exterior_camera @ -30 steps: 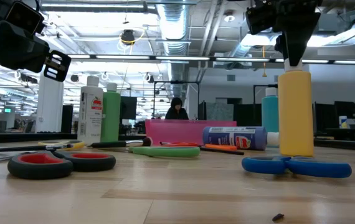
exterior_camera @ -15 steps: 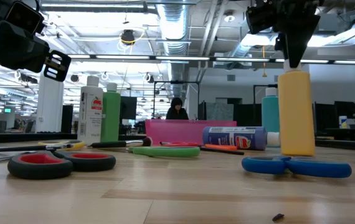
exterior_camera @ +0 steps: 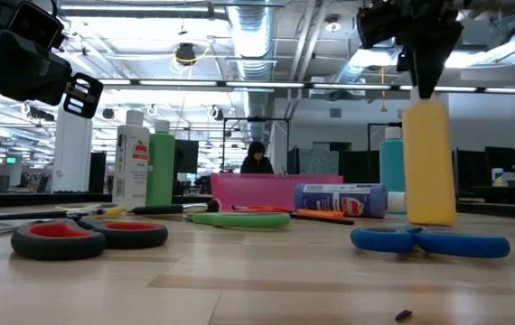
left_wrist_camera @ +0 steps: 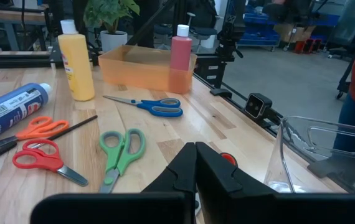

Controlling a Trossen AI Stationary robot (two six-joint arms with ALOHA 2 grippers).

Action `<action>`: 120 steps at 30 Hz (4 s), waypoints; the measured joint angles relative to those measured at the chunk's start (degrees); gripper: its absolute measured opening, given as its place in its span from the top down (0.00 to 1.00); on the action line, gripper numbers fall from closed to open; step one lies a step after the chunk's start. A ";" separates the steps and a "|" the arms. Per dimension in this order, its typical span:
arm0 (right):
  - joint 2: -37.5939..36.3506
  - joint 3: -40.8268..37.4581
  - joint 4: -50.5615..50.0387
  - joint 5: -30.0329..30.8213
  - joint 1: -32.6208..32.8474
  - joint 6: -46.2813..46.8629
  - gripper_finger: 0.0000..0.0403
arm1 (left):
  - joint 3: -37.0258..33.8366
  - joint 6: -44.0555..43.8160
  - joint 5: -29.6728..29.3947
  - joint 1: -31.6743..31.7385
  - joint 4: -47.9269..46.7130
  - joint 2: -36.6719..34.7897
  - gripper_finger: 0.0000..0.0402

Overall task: Pick & Place Paint Supplies
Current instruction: Put the yellow paint bottle into the orange bin

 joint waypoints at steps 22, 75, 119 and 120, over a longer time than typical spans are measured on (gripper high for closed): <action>-13.29 16.63 -6.68 3.51 17.35 21.62 0.72 | 0.00 0.00 0.00 0.00 0.44 0.00 1.00; 23.84 33.24 -16.70 2.89 57.31 67.64 0.72 | -0.01 0.00 0.00 0.01 0.46 0.00 1.00; 23.49 25.50 -4.13 -0.21 58.51 67.49 0.63 | 0.00 0.00 -0.02 -0.01 1.05 -0.02 1.00; 23.49 25.21 -3.89 -0.24 58.51 67.47 0.62 | -0.01 0.00 0.00 0.00 1.07 0.00 1.00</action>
